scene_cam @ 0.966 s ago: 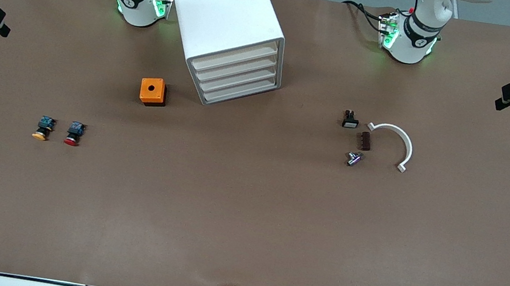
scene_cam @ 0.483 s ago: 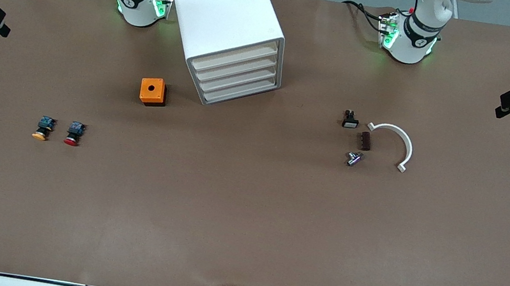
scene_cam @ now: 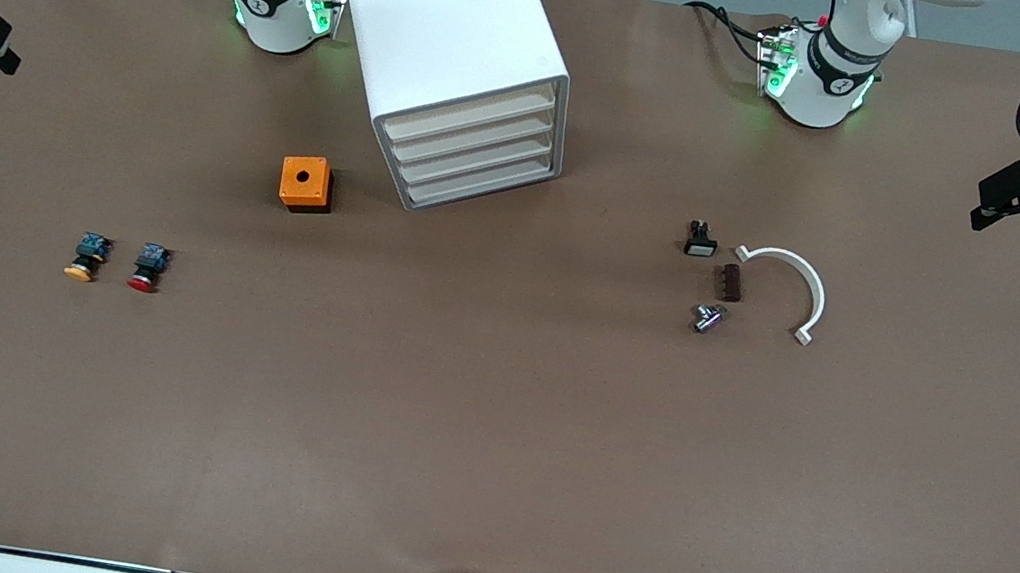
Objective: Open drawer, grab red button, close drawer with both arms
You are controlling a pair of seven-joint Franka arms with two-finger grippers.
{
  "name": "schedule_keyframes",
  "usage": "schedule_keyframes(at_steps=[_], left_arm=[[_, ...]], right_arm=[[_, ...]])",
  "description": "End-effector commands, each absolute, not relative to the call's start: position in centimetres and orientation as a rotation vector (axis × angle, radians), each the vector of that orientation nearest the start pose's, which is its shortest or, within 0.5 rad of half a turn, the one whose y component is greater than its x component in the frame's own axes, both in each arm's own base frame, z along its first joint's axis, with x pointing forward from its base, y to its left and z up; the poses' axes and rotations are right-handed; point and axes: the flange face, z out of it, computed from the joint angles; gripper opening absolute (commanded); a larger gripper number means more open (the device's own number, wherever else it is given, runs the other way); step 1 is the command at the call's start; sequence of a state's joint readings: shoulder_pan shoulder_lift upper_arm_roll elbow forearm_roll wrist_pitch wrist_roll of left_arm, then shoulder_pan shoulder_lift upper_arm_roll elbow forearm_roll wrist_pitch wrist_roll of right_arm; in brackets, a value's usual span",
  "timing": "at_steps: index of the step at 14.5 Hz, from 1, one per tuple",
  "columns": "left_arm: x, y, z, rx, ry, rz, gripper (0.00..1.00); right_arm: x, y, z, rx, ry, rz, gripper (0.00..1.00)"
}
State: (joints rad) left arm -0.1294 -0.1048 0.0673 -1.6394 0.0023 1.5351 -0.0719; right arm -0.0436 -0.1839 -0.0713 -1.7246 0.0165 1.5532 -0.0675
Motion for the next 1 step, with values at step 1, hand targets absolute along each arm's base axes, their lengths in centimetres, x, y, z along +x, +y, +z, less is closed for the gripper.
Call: schedule_keyframes(at_steps=[1], left_arm=[[51.49,-2.86,65.09,-3.134,-0.022,-0.02,1.0]], right_arm=[[48.41,-5.72,64.85,-3.126,0.031,-0.043,1.0]])
